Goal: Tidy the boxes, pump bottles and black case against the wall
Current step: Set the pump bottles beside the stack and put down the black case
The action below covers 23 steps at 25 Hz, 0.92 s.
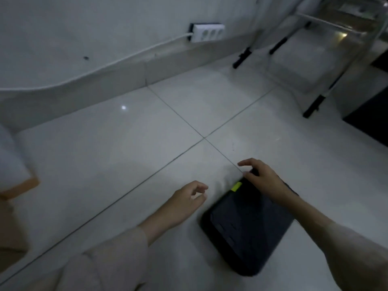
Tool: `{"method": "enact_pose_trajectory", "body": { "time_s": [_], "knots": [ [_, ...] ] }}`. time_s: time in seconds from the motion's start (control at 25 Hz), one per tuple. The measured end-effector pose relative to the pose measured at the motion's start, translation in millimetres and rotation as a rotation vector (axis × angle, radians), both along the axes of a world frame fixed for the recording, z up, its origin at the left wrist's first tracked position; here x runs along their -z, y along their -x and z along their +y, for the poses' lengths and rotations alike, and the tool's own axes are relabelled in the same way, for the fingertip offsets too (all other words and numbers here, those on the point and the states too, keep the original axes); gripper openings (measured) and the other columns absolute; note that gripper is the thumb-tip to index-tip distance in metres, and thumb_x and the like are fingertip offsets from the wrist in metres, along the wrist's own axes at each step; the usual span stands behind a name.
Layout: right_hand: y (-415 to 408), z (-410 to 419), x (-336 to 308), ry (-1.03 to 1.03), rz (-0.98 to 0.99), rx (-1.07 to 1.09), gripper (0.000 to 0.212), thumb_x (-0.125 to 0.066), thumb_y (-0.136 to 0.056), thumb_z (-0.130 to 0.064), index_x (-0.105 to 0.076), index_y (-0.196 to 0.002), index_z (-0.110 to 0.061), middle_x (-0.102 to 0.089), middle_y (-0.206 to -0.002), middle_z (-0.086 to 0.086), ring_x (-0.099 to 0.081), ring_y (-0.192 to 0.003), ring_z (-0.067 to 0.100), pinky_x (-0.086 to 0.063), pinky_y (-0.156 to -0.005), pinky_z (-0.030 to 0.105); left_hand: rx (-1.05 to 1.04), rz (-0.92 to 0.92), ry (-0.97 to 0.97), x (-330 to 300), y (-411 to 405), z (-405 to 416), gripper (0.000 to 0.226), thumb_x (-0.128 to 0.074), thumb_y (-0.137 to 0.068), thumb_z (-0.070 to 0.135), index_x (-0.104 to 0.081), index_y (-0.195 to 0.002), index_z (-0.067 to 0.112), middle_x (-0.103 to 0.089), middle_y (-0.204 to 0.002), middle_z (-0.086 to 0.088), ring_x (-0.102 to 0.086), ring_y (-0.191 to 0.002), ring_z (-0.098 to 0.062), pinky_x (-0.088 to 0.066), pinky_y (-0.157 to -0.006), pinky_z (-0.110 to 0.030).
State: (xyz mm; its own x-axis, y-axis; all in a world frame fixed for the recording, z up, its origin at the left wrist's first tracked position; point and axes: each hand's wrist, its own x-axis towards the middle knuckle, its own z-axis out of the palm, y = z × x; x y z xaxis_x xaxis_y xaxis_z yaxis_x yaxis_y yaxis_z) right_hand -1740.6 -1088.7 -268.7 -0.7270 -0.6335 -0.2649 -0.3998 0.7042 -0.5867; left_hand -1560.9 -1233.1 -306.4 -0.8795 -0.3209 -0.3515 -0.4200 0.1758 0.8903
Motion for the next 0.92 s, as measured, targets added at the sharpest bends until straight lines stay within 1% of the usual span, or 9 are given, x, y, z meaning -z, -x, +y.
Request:
{"method": "enact_pose_trajectory", "body": {
  "time_s": [0.08,0.12,0.2,0.28,0.36,0.44,0.52,0.72,0.92],
  "knots": [
    [7,36,11,-0.127,0.195,0.055,0.035,-0.057,-0.086,-0.014,-0.054,-0.121,-0.020,-0.051,-0.129,0.008,-0.050,-0.117,0.028,-0.042,-0.096,0.036,0.100,-0.017,-0.009,6,10,19,0.038,-0.054,-0.089,0.033,-0.048,-0.125,0.024,-0.050,-0.131,0.005,-0.045,-0.125,-0.010,-0.034,-0.094,-0.018],
    [7,51,14,-0.168,0.233,0.110,0.040,-0.060,-0.085,-0.020,-0.050,-0.125,-0.021,-0.047,-0.134,0.008,-0.046,-0.121,0.031,-0.040,-0.101,0.042,0.148,-0.013,-0.006,9,14,27,0.043,-0.055,-0.087,0.037,-0.044,-0.127,0.025,-0.048,-0.133,0.005,-0.043,-0.126,-0.009,-0.034,-0.095,-0.019],
    [1,71,18,-0.161,0.196,0.286,0.054,-0.062,-0.084,-0.033,-0.042,-0.133,-0.020,-0.039,-0.140,0.010,-0.039,-0.128,0.033,-0.034,-0.107,0.047,0.204,-0.014,0.009,12,20,37,0.052,-0.057,-0.085,0.043,-0.038,-0.131,0.027,-0.043,-0.134,0.005,-0.039,-0.122,-0.004,-0.033,-0.096,-0.020],
    [-10,81,23,-0.005,0.038,0.541,0.070,-0.064,-0.082,-0.038,-0.030,-0.139,-0.015,-0.031,-0.144,0.012,-0.035,-0.131,0.032,-0.031,-0.111,0.048,0.210,-0.032,0.032,16,28,38,0.059,-0.058,-0.083,0.047,-0.036,-0.133,0.026,-0.043,-0.138,0.003,-0.040,-0.121,-0.006,-0.033,-0.097,-0.021],
    [-32,83,32,0.262,-0.188,0.825,0.078,-0.064,-0.080,-0.041,-0.020,-0.141,-0.021,-0.033,-0.142,0.009,-0.038,-0.129,0.029,-0.034,-0.110,0.046,0.199,-0.072,0.032,20,35,35,0.065,-0.059,-0.080,0.052,-0.036,-0.135,0.026,-0.046,-0.140,0.000,-0.043,-0.126,-0.012,-0.035,-0.100,-0.024],
    [-56,76,39,0.450,-0.370,1.032,0.076,-0.062,-0.082,-0.042,-0.015,-0.139,-0.025,-0.039,-0.131,0.002,-0.044,-0.119,0.023,-0.038,-0.107,0.042,0.181,-0.108,0.011,22,41,35,0.069,-0.058,-0.078,0.055,-0.037,-0.136,0.025,-0.047,-0.141,-0.001,-0.045,-0.127,-0.015,-0.036,-0.099,-0.024],
    [-68,67,39,0.493,-0.455,1.150,0.071,-0.060,-0.084,-0.040,-0.018,-0.137,-0.018,-0.041,-0.123,0.005,-0.046,-0.110,0.023,-0.041,-0.103,0.040,0.150,-0.124,0.008,23,46,36,0.069,-0.057,-0.079,0.056,-0.038,-0.136,0.023,-0.047,-0.140,-0.003,-0.047,-0.125,-0.016,-0.035,-0.093,-0.022],
    [-60,54,31,0.530,-0.497,1.210,0.070,-0.063,-0.083,-0.038,-0.022,-0.135,-0.016,-0.044,-0.132,0.012,-0.048,-0.106,0.025,-0.043,-0.102,0.045,0.054,-0.113,-0.021,19,50,37,0.058,-0.054,-0.083,0.051,-0.044,-0.132,0.021,-0.053,-0.133,-0.005,-0.051,-0.108,-0.014,-0.036,-0.085,-0.021],
    [-67,8,29,0.560,-0.607,1.072,0.067,-0.067,-0.080,-0.036,-0.029,-0.133,-0.018,-0.048,-0.115,0.009,-0.052,-0.099,0.025,-0.047,-0.088,0.041,-0.189,-0.048,-0.032,15,18,7,0.042,-0.050,-0.088,0.046,-0.055,-0.121,0.019,-0.061,-0.120,-0.002,-0.057,-0.106,-0.017,-0.042,-0.085,-0.025]
  ]
}}
